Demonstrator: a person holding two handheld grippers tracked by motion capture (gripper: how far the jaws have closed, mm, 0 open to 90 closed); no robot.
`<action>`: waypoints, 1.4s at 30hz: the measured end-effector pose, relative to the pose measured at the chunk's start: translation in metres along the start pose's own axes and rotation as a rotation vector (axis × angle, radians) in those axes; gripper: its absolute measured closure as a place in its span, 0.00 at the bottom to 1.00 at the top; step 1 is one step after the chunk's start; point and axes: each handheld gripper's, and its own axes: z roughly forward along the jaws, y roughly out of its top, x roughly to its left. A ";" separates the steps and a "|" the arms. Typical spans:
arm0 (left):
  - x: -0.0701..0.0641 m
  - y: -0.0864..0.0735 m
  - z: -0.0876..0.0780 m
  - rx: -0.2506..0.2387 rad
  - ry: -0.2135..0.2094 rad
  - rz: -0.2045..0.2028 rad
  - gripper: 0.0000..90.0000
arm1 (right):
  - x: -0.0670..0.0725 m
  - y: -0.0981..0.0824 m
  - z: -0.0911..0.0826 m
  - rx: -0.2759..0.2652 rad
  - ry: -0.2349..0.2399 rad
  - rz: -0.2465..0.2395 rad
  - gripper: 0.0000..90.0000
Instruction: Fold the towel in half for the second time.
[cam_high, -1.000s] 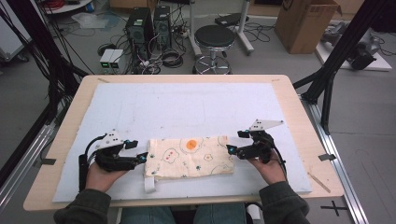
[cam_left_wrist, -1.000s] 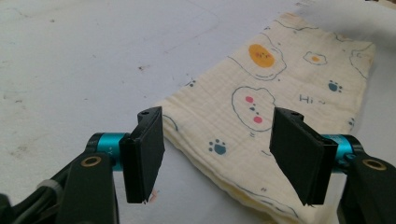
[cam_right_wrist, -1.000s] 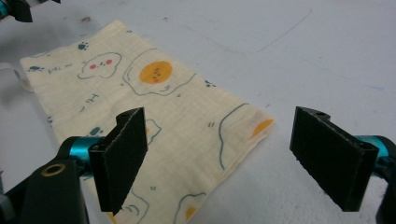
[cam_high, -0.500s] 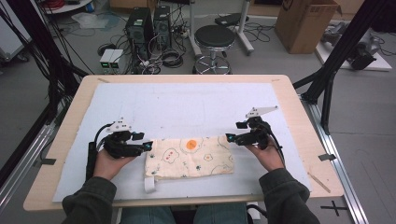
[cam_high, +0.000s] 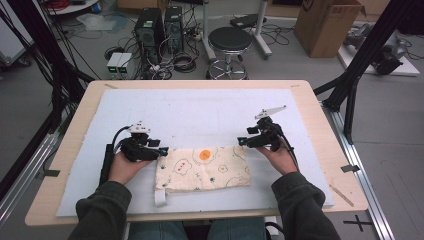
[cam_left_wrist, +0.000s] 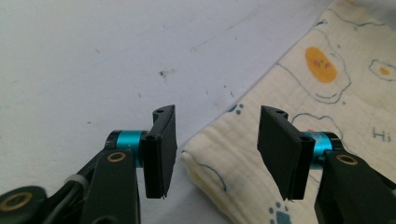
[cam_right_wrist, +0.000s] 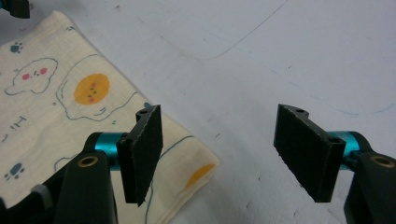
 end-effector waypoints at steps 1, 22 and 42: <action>0.001 0.000 0.001 0.008 0.003 0.000 0.53 | 0.000 0.000 0.002 0.005 0.001 0.002 0.38; 0.014 -0.006 0.015 0.072 -0.012 -0.051 0.67 | -0.004 -0.006 0.025 0.154 0.071 -0.008 0.67; 0.002 -0.004 0.014 0.104 0.013 0.041 0.95 | 0.002 -0.012 0.026 0.167 0.088 -0.020 0.94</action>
